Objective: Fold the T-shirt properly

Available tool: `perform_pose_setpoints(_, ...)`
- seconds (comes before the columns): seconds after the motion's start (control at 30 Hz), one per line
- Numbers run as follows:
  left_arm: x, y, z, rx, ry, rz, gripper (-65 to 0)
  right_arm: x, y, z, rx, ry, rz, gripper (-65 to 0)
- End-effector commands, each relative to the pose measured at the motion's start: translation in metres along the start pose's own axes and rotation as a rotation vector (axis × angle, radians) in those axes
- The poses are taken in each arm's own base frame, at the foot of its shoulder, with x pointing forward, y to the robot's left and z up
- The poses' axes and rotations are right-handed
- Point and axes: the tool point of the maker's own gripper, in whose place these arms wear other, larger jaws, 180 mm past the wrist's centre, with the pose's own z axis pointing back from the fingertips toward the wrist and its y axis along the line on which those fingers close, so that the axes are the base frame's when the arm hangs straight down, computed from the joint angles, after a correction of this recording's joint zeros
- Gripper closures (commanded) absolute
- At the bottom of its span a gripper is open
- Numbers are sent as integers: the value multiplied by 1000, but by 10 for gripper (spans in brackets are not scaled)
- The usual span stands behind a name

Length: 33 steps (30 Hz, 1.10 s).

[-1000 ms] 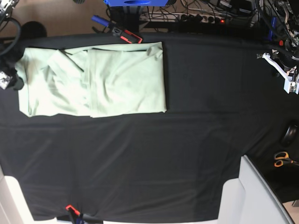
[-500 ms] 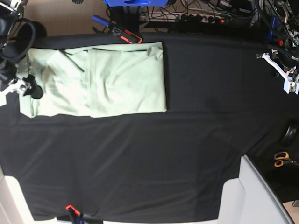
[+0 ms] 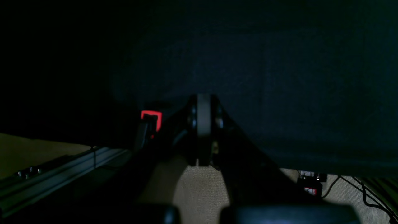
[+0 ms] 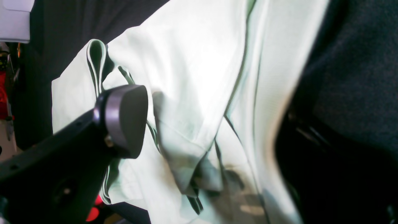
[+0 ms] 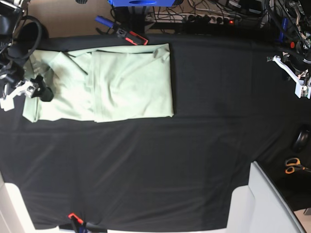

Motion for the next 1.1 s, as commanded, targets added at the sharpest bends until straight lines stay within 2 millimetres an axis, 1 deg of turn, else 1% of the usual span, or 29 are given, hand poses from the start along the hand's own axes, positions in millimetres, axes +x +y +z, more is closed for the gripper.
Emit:
perform_pose_setpoints(0.0,11,8,4,17,-32,-11,0,-56,-13,3,-68,236,3,-501)
perform_pose_setpoints(0.13,11,8,4,17,-34,-10,0,-61,-13,3,-67,259,2,-498)
perform_pose_setpoints(0.17,11,8,4,17,-34,-10,0,-61,-13,3,-67,259,2,-486)
perform_pose_setpoints(0.2,11,8,4,17,-34,-10,0,-61,-13,3,-67,259,2,-469)
perform_pose_setpoints(0.27,11,8,4,17,-34,-10,0,-62,-13,3,-67,263,0,-414)
perform_pose_setpoints(0.33,11,8,4,17,-34,-10,0,-68,-13,5,-67,290,-3,-358)
perform_pose_setpoints(0.37,11,8,4,17,-34,-10,0,-71,-13,5,-66,309,-4,-342)
perform_pose_setpoints(0.53,11,8,4,17,-34,-10,0,-73,-12,6,-65,323,-4,-338)
perform_pose_setpoints(0.6,11,8,4,17,-34,-10,0,-74,-12,6,-65,326,-4,-322)
perform_pose_setpoints(0.63,11,8,4,17,-34,-10,0,-74,-12,6,-65,326,-4,-292)
perform_pose_setpoints(0.7,11,8,4,17,-34,-10,0,-74,-12,6,-65,329,-4,-189)
perform_pose_setpoints(0.77,11,8,4,17,-34,-10,0,-81,-7,3,-53,348,-13,-77)
perform_pose_setpoints(0.8,11,8,4,17,-34,-10,0,-83,-6,2,-50,355,-14,-39)
perform_pose_setpoints(0.83,11,8,4,17,-34,-10,0,-83,-5,1,-47,356,-15,-16)
perform_pose_setpoints(0.87,11,8,4,17,-34,-10,0,-82,-5,1,-46,354,-14,-4)
perform_pose_setpoints(0.97,11,8,4,17,-34,-10,0,-78,-4,0,-45,342,-9,-1)
perform_pose_setpoints(1.07,11,8,4,17,-34,-10,0,-59,-4,-1,-49,317,14,-1)
